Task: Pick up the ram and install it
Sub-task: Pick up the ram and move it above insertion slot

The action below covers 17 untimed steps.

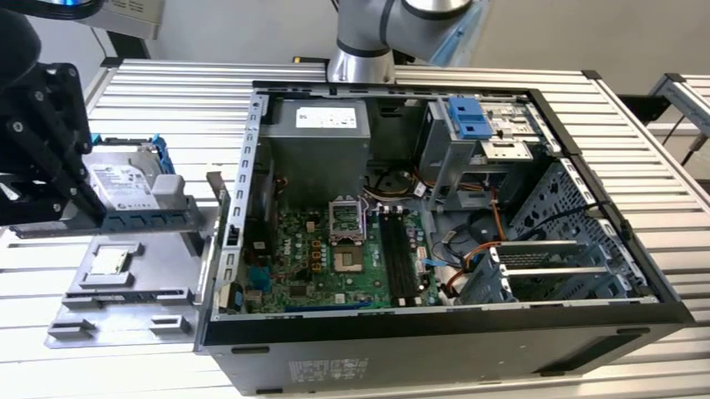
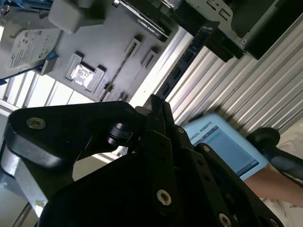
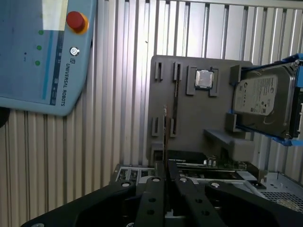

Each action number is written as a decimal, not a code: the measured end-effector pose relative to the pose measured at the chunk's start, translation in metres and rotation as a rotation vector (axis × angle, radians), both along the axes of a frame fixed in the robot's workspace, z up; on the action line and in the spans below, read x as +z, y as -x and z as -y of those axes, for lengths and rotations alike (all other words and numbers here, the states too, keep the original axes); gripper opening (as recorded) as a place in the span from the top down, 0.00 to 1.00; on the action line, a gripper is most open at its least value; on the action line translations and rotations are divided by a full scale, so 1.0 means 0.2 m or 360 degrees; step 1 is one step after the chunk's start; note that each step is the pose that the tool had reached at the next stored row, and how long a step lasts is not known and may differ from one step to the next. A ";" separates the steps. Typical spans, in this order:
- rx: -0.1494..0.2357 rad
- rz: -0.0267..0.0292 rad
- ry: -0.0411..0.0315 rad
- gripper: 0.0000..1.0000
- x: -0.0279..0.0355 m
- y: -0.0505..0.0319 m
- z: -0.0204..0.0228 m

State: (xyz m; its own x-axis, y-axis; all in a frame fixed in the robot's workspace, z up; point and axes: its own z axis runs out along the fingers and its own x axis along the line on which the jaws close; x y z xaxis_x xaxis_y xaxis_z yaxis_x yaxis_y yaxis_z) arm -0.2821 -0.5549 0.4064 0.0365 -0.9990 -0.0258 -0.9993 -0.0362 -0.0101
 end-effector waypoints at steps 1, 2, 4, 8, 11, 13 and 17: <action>0.0000 -0.00001 0.0000 1.00 0.000 -0.018 0.000; 0.0000 -0.00001 0.0000 1.00 0.000 -0.035 0.000; 0.0000 -0.00006 0.0000 1.00 0.000 -0.082 0.000; 0.0000 -0.00036 0.0000 1.00 0.000 -0.171 0.000; 0.0000 -0.00042 0.0000 1.00 0.000 -0.241 -0.001; 0.0000 -0.00042 0.0000 1.00 0.000 -0.280 -0.003; 0.0000 -0.00043 0.0000 1.00 0.000 -0.355 -0.013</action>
